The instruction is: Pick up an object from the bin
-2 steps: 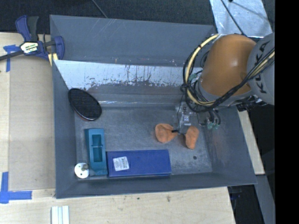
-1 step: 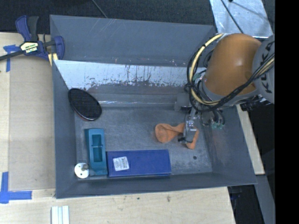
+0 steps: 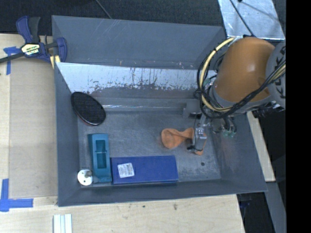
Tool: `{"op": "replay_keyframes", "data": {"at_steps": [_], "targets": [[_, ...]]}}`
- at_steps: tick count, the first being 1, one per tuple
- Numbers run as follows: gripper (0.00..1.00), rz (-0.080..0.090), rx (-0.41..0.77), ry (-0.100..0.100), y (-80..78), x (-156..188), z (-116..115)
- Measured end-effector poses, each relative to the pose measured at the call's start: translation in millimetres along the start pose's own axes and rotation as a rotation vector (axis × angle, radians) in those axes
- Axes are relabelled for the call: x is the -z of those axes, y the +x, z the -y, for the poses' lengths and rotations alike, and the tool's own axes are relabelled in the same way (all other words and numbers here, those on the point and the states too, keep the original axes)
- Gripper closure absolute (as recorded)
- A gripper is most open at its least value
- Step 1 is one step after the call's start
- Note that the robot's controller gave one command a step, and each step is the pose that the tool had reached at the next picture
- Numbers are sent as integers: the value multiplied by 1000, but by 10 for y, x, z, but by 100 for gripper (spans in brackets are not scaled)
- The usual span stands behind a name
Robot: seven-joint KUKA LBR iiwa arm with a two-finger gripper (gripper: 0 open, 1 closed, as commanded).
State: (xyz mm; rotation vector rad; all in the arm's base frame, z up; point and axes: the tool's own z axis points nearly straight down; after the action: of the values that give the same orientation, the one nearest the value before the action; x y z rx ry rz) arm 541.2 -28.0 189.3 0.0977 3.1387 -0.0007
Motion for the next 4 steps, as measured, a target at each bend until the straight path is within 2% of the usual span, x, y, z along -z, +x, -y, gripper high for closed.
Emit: {"op": "replay_keyframes", "data": {"at_steps": [1, 2, 3, 4], "targets": [[0, 9, -59, -1, -75, -356, 70], [0, 2, -121, -1, -206, -838, 169], [100, 1, -22, 0, -59, -1012, 48], [100, 1, -22, 0, -59, -1012, 48]]}}
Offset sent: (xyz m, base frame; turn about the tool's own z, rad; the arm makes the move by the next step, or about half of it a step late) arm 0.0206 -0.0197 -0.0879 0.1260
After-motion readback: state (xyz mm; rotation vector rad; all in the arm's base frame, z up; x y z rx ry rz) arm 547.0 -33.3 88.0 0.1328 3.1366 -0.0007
